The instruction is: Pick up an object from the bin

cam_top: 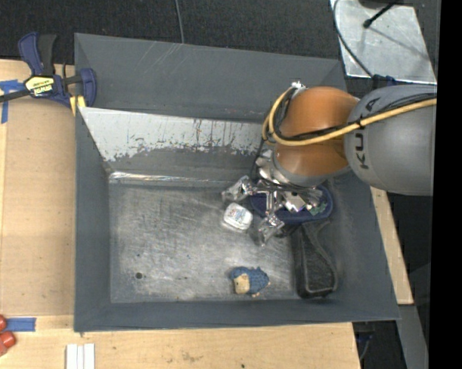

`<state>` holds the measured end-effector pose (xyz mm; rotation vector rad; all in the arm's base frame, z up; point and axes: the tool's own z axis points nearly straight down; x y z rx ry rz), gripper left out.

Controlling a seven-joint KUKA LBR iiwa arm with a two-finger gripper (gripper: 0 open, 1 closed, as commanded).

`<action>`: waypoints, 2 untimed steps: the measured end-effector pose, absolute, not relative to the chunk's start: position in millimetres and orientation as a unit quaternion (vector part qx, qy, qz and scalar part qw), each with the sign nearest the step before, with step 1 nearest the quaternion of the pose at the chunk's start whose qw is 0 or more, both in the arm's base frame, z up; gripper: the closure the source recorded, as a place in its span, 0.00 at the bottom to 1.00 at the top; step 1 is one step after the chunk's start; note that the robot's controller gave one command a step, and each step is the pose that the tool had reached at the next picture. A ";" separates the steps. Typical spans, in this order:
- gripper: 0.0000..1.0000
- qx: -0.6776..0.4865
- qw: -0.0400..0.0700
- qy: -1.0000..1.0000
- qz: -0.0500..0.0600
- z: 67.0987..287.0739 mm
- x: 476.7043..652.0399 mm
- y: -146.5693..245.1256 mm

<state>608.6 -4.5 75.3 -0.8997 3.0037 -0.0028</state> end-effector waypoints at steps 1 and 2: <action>1.00 -0.286 0.008 0.958 0.000 78.5 611.3 -2.8; 1.00 -0.296 0.007 0.955 -0.001 241.6 613.0 21.6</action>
Offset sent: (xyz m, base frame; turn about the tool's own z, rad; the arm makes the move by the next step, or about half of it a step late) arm 0.0000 0.0000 0.0000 0.0000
